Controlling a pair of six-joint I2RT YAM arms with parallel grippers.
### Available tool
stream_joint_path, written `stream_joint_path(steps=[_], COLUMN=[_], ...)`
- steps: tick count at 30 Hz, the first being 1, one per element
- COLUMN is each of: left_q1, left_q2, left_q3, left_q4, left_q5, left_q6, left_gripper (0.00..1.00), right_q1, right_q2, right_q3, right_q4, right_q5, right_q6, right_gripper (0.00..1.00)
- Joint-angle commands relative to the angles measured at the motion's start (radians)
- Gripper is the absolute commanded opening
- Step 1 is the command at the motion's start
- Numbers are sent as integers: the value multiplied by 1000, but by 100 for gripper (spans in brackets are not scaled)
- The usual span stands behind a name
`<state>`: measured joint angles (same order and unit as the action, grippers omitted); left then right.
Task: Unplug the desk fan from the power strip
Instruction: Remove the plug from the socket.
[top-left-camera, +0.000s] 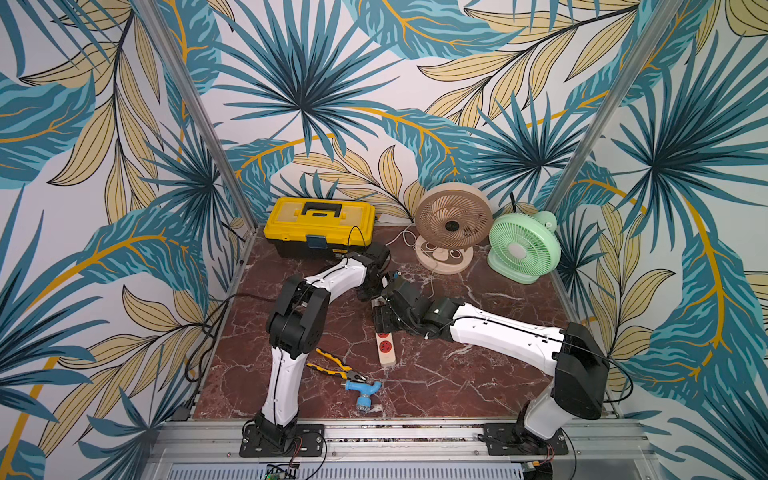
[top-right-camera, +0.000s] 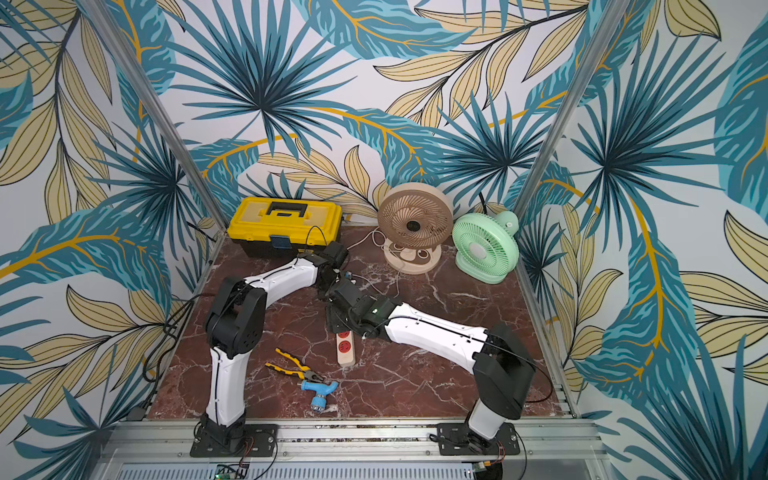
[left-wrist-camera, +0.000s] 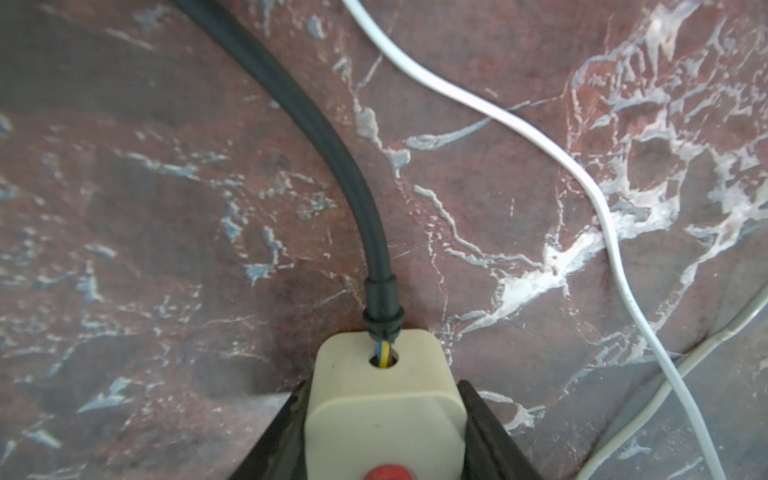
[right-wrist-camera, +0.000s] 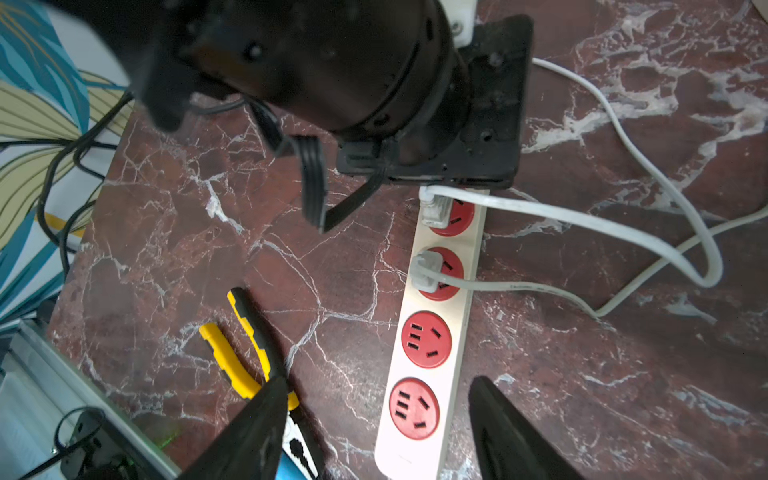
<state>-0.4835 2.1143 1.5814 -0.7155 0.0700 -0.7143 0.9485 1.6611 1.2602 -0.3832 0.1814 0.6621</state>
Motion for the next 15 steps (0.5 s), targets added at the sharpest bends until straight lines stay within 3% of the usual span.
stream_joint_path(steps=[1, 4, 6, 15], left_q1=[-6, -5, -5, -7], left_q2=[19, 34, 56, 110], left_q3=[-49, -35, -11, 32], left_q4=[-51, -87, -114, -185], left_q5=[-24, -29, -14, -24], left_q6=[-64, -66, -63, -30], left_gripper=[0, 0, 0, 0], right_q1=[18, 17, 19, 18], right_q2=[11, 25, 47, 139], right_q3=[-91, -189, -217, -170], right_q4=[143, 321, 385, 397], right_q5=[112, 141, 161, 185], right_q6=[1, -58, -82, -104], right_gripper=[60, 50, 49, 47])
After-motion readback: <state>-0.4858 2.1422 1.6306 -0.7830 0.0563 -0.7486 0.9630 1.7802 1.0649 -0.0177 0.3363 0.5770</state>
